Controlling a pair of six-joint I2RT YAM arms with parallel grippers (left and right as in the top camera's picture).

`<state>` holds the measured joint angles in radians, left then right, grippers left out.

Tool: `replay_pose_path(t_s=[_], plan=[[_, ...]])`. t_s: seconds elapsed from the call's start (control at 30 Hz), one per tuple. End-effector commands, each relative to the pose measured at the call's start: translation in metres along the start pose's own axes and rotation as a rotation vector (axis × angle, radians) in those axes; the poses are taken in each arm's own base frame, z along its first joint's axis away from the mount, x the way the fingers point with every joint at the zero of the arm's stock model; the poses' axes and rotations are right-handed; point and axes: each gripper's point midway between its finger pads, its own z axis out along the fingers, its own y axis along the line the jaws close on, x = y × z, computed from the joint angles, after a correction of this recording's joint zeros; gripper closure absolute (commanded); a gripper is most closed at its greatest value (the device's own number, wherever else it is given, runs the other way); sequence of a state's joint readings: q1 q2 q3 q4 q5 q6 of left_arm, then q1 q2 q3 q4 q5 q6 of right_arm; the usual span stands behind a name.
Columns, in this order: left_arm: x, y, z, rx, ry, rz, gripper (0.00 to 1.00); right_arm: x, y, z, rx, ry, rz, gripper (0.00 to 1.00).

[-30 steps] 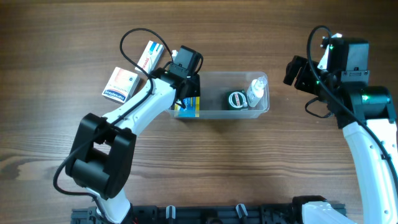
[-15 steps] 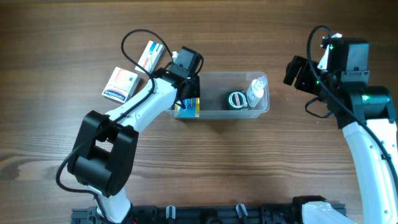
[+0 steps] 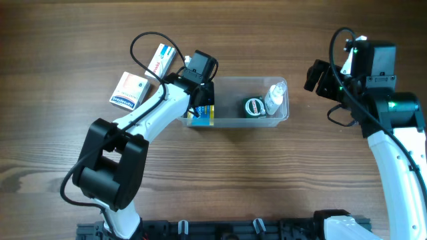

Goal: Pack container
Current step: 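Open the left gripper and raise it back toward the left boxes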

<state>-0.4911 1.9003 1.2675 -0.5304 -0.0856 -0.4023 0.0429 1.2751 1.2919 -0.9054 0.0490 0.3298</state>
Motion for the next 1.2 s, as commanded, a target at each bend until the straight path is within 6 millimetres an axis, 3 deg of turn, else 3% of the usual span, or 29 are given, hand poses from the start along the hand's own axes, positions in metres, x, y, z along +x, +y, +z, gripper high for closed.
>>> replay_pose_path(t_s=[0.0,0.4,0.5,0.67,0.83,0.9,1.03,1.17], plan=[[0.003,0.003,0.011,-0.03,0.016,0.008,0.92,-0.004,0.0,-0.002,0.003,-0.011,-0.013,0.0],[0.001,0.002,0.009,-0.027,0.01,0.01,0.85,-0.004,0.0,-0.002,0.003,-0.011,-0.013,0.0],[-0.009,-0.001,-0.006,-0.012,-0.019,0.008,0.85,-0.004,0.0,-0.002,0.003,-0.011,-0.012,0.0],[-0.031,-0.009,-0.048,0.022,-0.085,0.0,0.85,-0.004,0.0,-0.002,0.003,-0.011,-0.013,0.0],[-0.035,-0.009,-0.081,0.04,-0.124,0.018,0.93,-0.004,0.0,-0.002,0.003,-0.012,-0.013,0.0],[-0.039,0.002,-0.093,0.013,-0.143,0.059,0.95,-0.004,0.0,-0.002,0.003,-0.012,-0.013,0.0],[-0.05,0.05,-0.124,-0.067,-0.185,-0.029,0.93,-0.004,0.0,-0.002,0.003,-0.011,-0.012,0.0],[-0.061,0.101,-0.143,-0.12,-0.214,-0.141,0.91,-0.004,0.0,-0.002,0.003,-0.011,-0.013,0.0]])
